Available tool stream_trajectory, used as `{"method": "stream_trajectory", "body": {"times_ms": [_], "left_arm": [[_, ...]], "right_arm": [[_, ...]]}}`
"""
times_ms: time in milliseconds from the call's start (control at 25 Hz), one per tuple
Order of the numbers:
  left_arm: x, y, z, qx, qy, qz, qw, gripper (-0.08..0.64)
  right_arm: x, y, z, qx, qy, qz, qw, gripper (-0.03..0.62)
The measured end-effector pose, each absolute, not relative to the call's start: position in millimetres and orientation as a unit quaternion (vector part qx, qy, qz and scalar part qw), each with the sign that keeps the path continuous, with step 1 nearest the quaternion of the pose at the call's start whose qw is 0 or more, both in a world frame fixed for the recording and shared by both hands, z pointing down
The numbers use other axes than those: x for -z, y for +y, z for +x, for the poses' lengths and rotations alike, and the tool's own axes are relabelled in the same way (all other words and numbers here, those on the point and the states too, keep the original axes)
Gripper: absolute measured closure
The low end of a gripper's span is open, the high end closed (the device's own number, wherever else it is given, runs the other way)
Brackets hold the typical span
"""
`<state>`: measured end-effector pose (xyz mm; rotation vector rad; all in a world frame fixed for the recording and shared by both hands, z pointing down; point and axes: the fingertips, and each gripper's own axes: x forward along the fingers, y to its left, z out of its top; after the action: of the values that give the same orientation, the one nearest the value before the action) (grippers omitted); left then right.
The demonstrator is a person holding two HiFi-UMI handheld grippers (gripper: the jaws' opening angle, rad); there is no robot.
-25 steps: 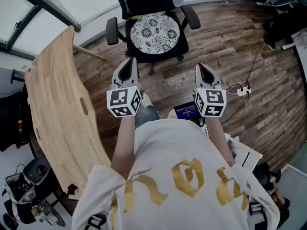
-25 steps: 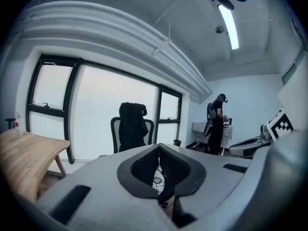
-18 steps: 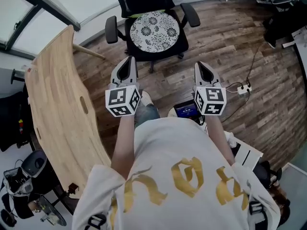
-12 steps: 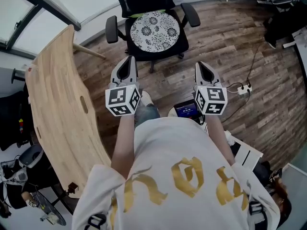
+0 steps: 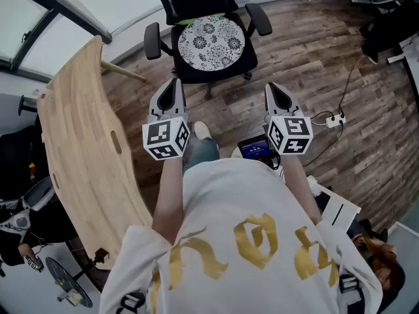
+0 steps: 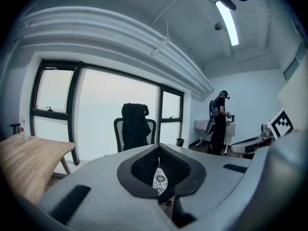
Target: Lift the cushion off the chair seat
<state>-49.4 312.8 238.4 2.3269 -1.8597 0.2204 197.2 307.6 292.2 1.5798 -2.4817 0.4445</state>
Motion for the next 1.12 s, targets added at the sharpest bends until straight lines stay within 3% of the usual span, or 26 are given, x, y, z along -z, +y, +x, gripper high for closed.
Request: {"method": "stream_trajectory", "body": {"times_ms": [600, 1120], "left_arm": [[-259.8, 278.0, -66.0, -0.084, -0.619, 0.775, 0.096, 0.549], [-324.9, 110.9, -110.2, -0.115, -0.606, 0.770, 0.162, 0.549]], "right_arm": [[-313.7, 272.7, 181.2, -0.164, -0.823, 0.532, 0.112, 0.580], [-369.3, 115.9, 148.7, -0.196, -0.805, 0.534, 0.169, 0.580]]}}
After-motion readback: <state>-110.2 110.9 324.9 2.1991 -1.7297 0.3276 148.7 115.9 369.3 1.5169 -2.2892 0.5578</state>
